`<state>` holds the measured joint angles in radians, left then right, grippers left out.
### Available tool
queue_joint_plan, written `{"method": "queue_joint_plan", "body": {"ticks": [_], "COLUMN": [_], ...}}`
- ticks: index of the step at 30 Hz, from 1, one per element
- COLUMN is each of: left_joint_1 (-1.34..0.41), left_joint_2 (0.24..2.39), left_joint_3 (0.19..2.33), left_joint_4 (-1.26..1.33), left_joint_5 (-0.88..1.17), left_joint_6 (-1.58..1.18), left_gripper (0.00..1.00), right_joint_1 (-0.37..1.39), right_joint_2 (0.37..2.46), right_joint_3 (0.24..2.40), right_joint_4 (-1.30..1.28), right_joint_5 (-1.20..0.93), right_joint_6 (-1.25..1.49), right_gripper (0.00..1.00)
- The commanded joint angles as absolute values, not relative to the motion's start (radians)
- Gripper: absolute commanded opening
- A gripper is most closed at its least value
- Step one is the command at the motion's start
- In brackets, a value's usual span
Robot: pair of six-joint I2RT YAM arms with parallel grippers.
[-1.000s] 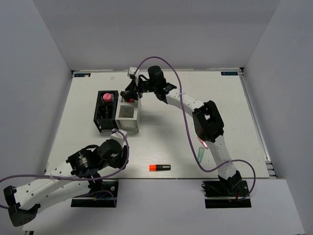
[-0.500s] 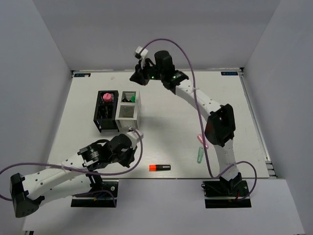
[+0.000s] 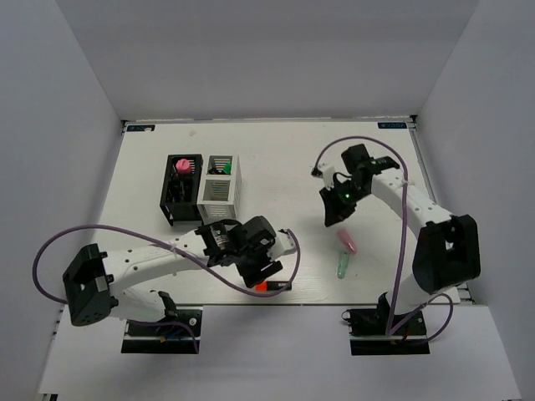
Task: Sort the stationery into containers
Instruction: Pick up the stationery from the corner of the board.
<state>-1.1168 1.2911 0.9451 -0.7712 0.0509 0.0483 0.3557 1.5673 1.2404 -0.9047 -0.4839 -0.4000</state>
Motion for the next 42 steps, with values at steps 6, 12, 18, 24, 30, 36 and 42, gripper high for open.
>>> {"method": "queue_joint_plan", "body": {"ticks": [6,12,18,24,30,36,42], "left_joint_1": [-1.14,-1.158,-1.186,-1.23,-1.265,-1.307,-1.31], "left_joint_2": [1.449,1.546,1.601,1.625,1.64,1.693,1.729], "left_joint_3": [1.018,1.08,1.057,0.99,0.966,0.956,0.933], "left_joint_4": [-0.714,-0.683,-0.621,-0.545,-0.526,-0.508,-0.486], "left_joint_5": [0.109,0.129,0.137,0.035,-0.031,-0.139,-0.109], "left_joint_6": [0.186,0.198,0.172,0.141,0.13,0.133,0.123], "left_gripper": [0.72,0.72,0.72,0.7,0.68,0.65,0.47], "right_joint_1": [0.265,0.196,0.126,0.068,0.018,-0.04,-0.075], "right_joint_2": [1.413,1.382,1.35,1.367,1.388,1.397,1.393], "right_joint_3": [1.078,1.0,0.974,0.971,0.98,0.989,0.991], "right_joint_4": [-0.917,-0.879,-0.847,-0.857,-0.891,-0.926,-0.953], "right_joint_5": [-0.566,-0.624,-0.643,-0.731,-0.804,-0.873,-0.9], "right_joint_6": [-0.411,-0.388,-0.382,-0.396,-0.419,-0.44,-0.468], "right_gripper": [0.07,0.19,0.19,0.19,0.19,0.2,0.2]}}
